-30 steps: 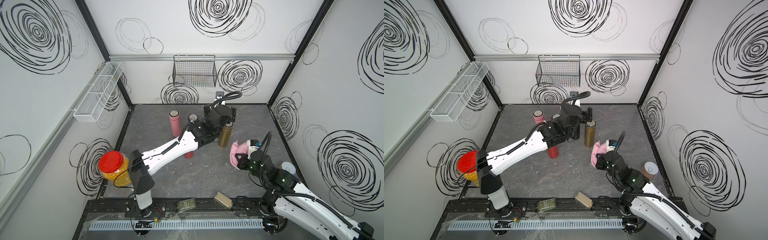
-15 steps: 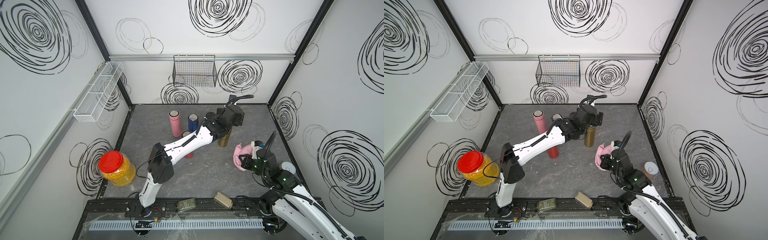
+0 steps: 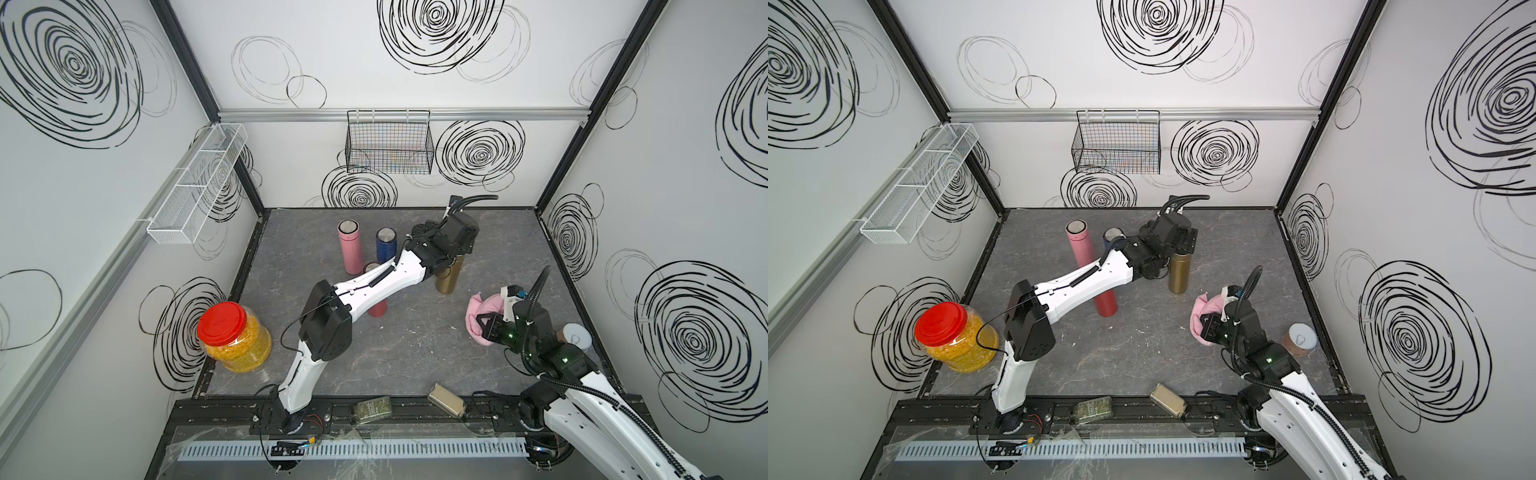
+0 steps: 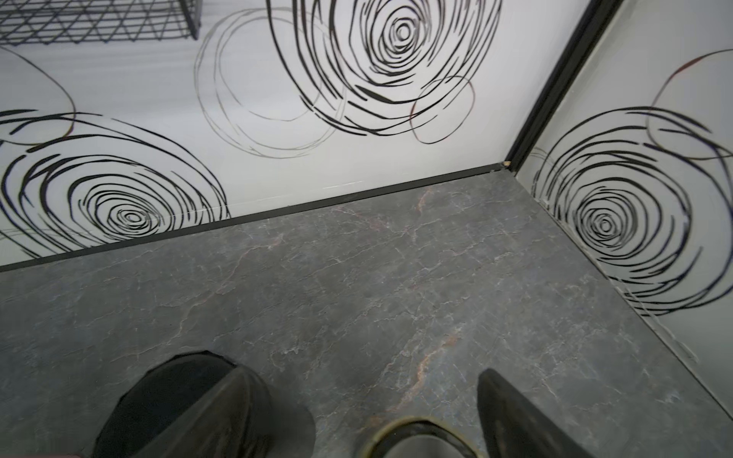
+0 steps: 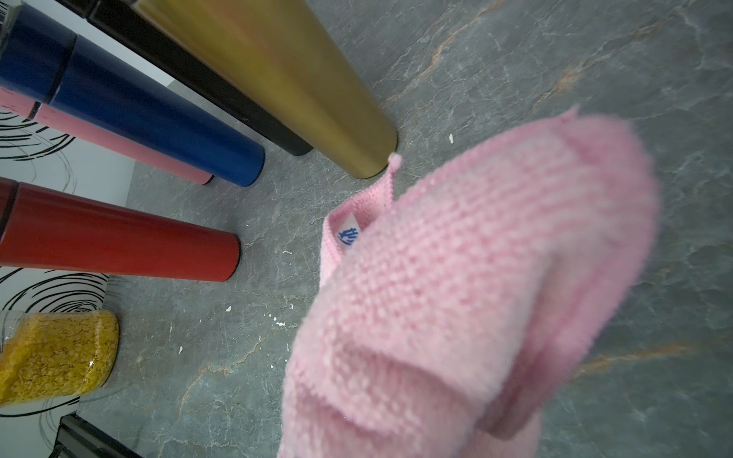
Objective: Wipe the surface of the thermos
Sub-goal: Pick up the thermos from the center of the board.
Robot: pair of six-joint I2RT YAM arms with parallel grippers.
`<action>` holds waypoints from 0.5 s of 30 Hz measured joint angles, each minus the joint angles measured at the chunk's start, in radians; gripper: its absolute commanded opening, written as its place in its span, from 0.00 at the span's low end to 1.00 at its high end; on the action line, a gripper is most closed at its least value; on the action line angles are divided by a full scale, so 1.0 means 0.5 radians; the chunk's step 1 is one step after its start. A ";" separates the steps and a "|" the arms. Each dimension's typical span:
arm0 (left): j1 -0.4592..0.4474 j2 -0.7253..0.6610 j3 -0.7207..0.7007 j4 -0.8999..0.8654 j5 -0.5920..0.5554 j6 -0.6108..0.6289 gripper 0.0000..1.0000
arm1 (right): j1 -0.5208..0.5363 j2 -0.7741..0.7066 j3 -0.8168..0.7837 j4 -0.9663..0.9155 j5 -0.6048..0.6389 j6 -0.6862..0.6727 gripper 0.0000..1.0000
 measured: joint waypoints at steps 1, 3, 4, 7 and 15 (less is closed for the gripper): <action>0.037 -0.013 -0.034 0.000 -0.002 -0.008 0.93 | -0.005 0.013 0.000 0.016 -0.007 -0.001 0.00; 0.105 -0.033 -0.089 0.000 -0.003 -0.021 0.93 | -0.019 0.043 0.000 0.037 -0.021 -0.002 0.00; 0.134 -0.040 -0.111 0.002 -0.003 -0.025 0.92 | -0.026 0.064 0.000 0.053 -0.031 -0.002 0.00; 0.209 -0.054 -0.140 0.003 -0.002 -0.032 0.92 | -0.041 0.132 0.000 0.108 -0.053 -0.005 0.00; 0.217 -0.055 -0.140 0.008 0.027 -0.037 0.90 | -0.063 0.243 0.000 0.186 -0.095 -0.021 0.00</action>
